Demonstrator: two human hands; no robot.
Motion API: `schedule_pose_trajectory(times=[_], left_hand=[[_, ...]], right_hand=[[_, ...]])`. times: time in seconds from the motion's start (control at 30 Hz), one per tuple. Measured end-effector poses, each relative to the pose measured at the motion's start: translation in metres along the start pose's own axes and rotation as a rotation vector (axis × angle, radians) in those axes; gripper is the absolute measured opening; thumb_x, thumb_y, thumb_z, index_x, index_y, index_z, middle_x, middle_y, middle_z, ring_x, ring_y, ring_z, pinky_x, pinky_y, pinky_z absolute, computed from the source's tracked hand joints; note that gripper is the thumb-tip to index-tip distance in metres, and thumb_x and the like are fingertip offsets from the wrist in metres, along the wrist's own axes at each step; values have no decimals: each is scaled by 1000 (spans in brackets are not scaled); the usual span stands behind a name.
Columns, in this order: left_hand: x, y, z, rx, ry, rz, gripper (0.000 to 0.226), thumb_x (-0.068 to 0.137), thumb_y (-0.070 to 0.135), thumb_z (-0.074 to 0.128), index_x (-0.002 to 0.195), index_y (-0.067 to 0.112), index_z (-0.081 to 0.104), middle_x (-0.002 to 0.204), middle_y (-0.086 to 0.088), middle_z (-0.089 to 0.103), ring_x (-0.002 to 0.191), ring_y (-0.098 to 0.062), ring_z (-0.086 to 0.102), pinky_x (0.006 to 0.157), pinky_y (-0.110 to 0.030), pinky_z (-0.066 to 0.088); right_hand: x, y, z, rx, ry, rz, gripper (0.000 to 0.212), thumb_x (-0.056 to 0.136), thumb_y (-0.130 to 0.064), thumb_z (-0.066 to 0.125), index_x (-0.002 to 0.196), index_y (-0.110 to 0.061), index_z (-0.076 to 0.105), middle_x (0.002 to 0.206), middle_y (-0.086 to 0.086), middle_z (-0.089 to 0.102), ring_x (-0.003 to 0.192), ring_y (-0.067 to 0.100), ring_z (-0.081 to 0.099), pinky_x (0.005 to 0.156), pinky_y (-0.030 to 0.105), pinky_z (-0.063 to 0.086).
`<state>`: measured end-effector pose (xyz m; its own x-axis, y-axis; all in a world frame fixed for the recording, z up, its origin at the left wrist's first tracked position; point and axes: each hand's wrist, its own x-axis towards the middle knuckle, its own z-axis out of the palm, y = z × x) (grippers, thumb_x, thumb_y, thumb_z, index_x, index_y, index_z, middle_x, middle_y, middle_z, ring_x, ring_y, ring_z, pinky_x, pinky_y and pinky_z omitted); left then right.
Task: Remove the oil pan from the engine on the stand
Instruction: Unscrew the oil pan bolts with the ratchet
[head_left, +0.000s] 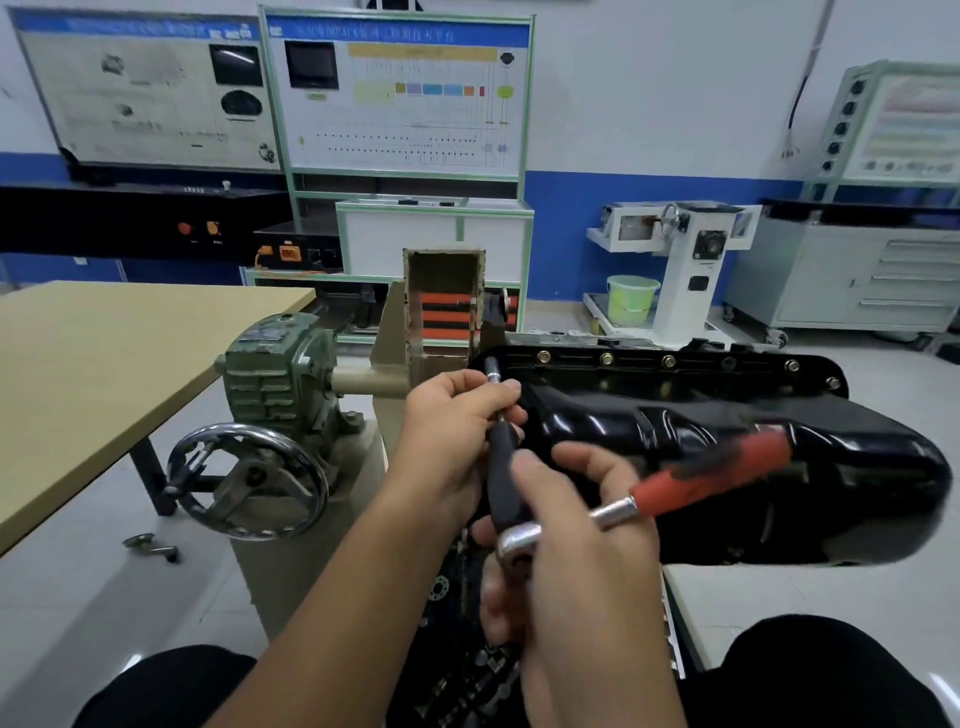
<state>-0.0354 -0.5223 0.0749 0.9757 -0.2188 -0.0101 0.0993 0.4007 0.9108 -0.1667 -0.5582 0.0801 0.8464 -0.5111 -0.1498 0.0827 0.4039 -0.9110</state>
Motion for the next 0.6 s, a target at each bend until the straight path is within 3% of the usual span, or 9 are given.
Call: schedule_pose_trajectory(times=[0.03, 0.13, 0.23, 0.33, 0.47, 0.6], left_hand=[[0, 0, 1, -33, -11, -41, 23, 94, -1, 68, 84, 12, 52, 56, -8, 63, 41, -13, 55, 41, -19, 46], [1, 4, -1, -114, -30, -137, 23, 95, 1, 68, 88, 13, 49, 59, -10, 63, 43, -13, 57, 41, -19, 47], [1, 9, -8, -125, -85, -194, 19, 94, 4, 68, 87, 13, 53, 66, -10, 65, 47, -12, 60, 42, -18, 48], [2, 11, -13, -49, -134, -157, 16, 94, 9, 70, 91, 12, 55, 70, -11, 65, 49, -12, 61, 44, -19, 49], [4, 6, -13, 221, -24, -25, 24, 92, 29, 76, 86, 9, 64, 62, -7, 65, 46, -12, 59, 42, -22, 46], [6, 6, -12, 223, -6, -38, 33, 94, 33, 73, 73, 9, 66, 53, -4, 59, 39, -11, 52, 40, -18, 43]], right_hand=[[-4, -2, -1, 254, -80, 175, 5, 94, -30, 65, 94, -26, 62, 60, 20, 61, 31, 22, 44, 37, 23, 37], [-7, -6, -6, 682, -226, 523, 35, 90, -33, 59, 82, 0, 65, 59, 17, 55, 25, 17, 39, 27, 18, 30], [-9, -5, -3, 659, -332, 556, 41, 81, -38, 62, 81, 2, 70, 61, 18, 59, 23, 15, 38, 25, 16, 29], [-6, -4, -2, 603, -320, 538, 36, 80, -34, 65, 78, 2, 67, 64, 17, 61, 24, 12, 38, 25, 14, 27], [-2, -2, -2, 528, -303, 553, 34, 77, -34, 72, 76, -1, 65, 59, 12, 56, 24, 8, 32, 27, 10, 22], [-2, -2, -1, 531, -340, 619, 32, 65, -30, 79, 73, -3, 64, 59, 11, 55, 24, 7, 29, 27, 10, 22]])
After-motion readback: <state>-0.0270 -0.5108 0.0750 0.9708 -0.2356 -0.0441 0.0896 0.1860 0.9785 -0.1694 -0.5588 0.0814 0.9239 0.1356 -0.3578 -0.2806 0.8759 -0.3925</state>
